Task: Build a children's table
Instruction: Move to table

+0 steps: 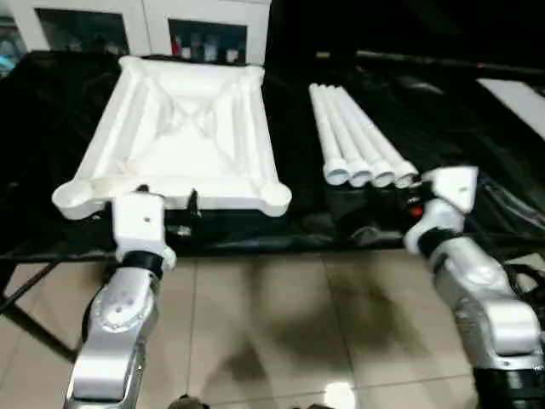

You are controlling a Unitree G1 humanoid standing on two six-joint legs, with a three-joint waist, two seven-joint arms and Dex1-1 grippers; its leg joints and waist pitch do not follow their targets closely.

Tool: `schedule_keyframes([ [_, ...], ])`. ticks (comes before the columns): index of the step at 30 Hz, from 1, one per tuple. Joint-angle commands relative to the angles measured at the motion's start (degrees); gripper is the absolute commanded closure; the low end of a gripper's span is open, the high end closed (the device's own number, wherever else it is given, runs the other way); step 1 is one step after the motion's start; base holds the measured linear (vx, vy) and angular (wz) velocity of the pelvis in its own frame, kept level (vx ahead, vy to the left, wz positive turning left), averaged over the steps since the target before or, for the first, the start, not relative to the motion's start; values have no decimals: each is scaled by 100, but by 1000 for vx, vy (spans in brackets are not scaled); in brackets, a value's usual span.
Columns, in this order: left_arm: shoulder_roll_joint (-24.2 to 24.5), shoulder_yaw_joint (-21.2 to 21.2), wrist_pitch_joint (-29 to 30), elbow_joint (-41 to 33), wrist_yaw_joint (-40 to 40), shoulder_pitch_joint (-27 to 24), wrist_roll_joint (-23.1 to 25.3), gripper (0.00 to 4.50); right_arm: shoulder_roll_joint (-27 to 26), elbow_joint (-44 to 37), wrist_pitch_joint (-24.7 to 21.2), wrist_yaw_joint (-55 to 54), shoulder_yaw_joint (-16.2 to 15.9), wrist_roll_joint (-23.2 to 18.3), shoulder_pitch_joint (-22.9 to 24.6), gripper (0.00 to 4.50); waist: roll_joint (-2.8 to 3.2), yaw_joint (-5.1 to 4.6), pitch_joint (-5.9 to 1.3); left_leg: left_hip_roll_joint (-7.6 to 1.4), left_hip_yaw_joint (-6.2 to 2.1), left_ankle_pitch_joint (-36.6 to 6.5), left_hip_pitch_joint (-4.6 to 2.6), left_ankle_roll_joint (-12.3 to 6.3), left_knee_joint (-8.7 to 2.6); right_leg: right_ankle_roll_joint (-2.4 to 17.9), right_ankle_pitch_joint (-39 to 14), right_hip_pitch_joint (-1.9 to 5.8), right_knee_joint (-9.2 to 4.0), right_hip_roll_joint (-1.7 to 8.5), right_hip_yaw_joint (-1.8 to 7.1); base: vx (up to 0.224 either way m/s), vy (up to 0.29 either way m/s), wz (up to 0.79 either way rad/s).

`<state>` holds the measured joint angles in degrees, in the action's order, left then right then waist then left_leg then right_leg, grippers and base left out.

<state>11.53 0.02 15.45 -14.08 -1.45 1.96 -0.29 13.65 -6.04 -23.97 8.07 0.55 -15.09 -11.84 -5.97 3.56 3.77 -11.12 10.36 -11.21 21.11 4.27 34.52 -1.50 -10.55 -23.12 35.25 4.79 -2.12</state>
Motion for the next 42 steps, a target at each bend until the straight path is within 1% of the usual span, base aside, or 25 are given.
schedule_keyframes([
  [1,31,34,135,1,-60,63,11,37,-13,128,123,42,-242,183,24,0,99,45,-354,-155,-85,-1288,-30,208,-464,421,-1438,168,-429,222,175,0,0,0],
  [2,29,107,346,46,54,172,44,37,-33,229,166,-71,-367,322,-23,0,256,59,-364,-153,-110,-1531,-81,303,-480,463,-1445,165,-395,207,167,0,0,0],
  [3,-4,133,330,67,52,208,-9,37,-50,240,156,-74,-368,315,-37,0,104,87,-330,-33,-314,-2048,198,14,-602,336,-1907,442,-416,324,-72,0,0,0],
  [4,-52,169,302,98,46,259,-87,37,-73,257,140,-74,-367,304,-58,0,231,92,-298,-31,-343,-2427,165,-73,-665,185,-2500,464,-530,354,-156,-10,3,32],
  [5,-74,159,247,152,21,322,-110,37,-79,270,136,-52,-373,324,-81,0,182,50,-318,16,-434,-2651,85,-258,-556,123,-3155,490,-651,498,-277,-10,3,32],
  [7,-42,98,209,199,-12,361,-28,37,-91,274,158,-9,-358,386,-93,0,362,39,-286,-32,-410,-2826,-162,-298,-479,395,-3841,528,-855,508,-385,50,3,53],
  [8,-46,96,201,260,-19,398,-24,37,-121,300,212,19,-341,388,-108,0,317,-16,-191,-27,-426,-3076,-46,-225,-503,430,-4228,678,-920,445,-491,64,1,47],
  [9,-66,97,192,311,-3,433,-19,37,-146,321,215,-3,-299,382,-122,0,404,-38,-218,-155,-357,-3481,-471,1,-475,476,-4164,458,-938,347,-422,52,8,38],
  [12,-98,20,263,362,-41,578,7,37,-148,432,408,-111,-178,428,-174,0,432,-81,-219,-247,-422,-4002,-570,229,-665,743,-2855,533,-718,211,-394,73,0,16],
  [19,-143,-112,307,421,-165,648,-5,37,-207,483,981,-110,130,384,-184,0,402,40,-495,31,-111,-652,-169,-611,-507,1068,-842,1100,-586,204,-151,113,8,-4],
  [23,-127,-121,379,459,-171,689,45,37,-217,369,706,63,147,185,-91,0,445,30,-590,153,-180,562,-327,-1357,-353,996,455,1098,-379,-9,-189,139,-5,5],
  [27,-130,-58,423,418,-193,728,-14,37,-227,280,567,86,57,223,42,0,415,-10,-599,118,-466,2021,-703,-2443,-138,805,1145,766,-41,-145,-140,136,-37,14],
  [28,-121,-33,423,416,-196,717,-35,37,-261,275,569,68,47,243,81,0,380,-15,-595,146,-484,2158,-694,-2522,-89,778,1204,778,-19,-158,-85,103,-46,18],
  [30,-118,-14,415,422,-193,695,-44,37,-298,272,608,58,33,265,103,0,280,180,-524,545,-248,1404,-76,-2134,103,787,1917,1293,-169,-176,291,87,-39,20],
  [31,-118,6,423,403,-194,658,-55,37,-298,268,624,75,-33,322,114,0,287,206,-473,515,-234,1044,54,-1943,85,801,1878,1348,-250,-130,355,61,-32,28],
  [32,-123,11,432,392,-193,644,-56,37,-291,264,626,93,-61,348,118,0,368,248,-532,404,-264,855,-39,-1547,44,718,2065,1379,-175,-239,367,61,-32,28],
  [33,-141,26,444,379,-180,632,-65,37,-281,263,627,116,-83,365,117,0,465,203,-589,205,-425,1213,-497,-1474,-36,407,2255,1090,80,-460,180,79,-54,29],
  [34,-153,47,455,369,-171,621,-77,37,-280,260,612,137,-101,368,116,0,507,-128,-646,-438,-1093,2330,-1344,-2465,-61,-11,942,73,546,-226,-17,58,-94,5],
  [35,-151,65,465,361,-176,610,-86,37,-278,251,584,162,-113,364,111,0,517,-224,-685,-778,-1391,2942,-1606,-3148,-115,-222,-355,-300,689,48,-27,58,-94,5],
  [36,-151,65,465,360,-176,610,-86,37,-278,251,584,162,-113,364,111,0,404,-183,-583,-878,-1469,2906,-1331,-3516,-242,-250,-1097,-341,676,392,225,-37,-128,-33],
  [37,-150,84,483,344,-185,604,-93,37,-277,245,557,178,-124,360,107,0,162,47,-414,136,-654,1171,-491,-2328,41,-42,-400,350,-78,341,451,-104,-95,-28],
  [38,-146,92,491,337,-191,603,-95,37,-277,246,544,182,-131,360,104,0,-24,246,-295,585,-381,91,-121,-1926,279,-378,-1590,757,-516,345,769,-104,-95,-28],
  [39,-146,92,491,337,-191,603,-95,37,-277,246,544,182,-131,360,104,0,-8,352,-376,556,-447,-608,68,-1332,639,269,-2068,1192,-593,668,1194,0,0,0],
  [41,-152,95,509,333,-192,624,-89,37,-271,273,548,188,-129,371,93,0,158,380,-264,384,-543,-215,153,-634,607,1147,-1544,1155,-612,615,1010,43,-25,20],
  [42,-152,100,510,339,-197,632,-94,37,-278,289,559,179,-131,396,92,0,320,321,-278,224,-525,49,92,-467,232,1510,-1692,1147,-656,489,666,0,0,0],
])
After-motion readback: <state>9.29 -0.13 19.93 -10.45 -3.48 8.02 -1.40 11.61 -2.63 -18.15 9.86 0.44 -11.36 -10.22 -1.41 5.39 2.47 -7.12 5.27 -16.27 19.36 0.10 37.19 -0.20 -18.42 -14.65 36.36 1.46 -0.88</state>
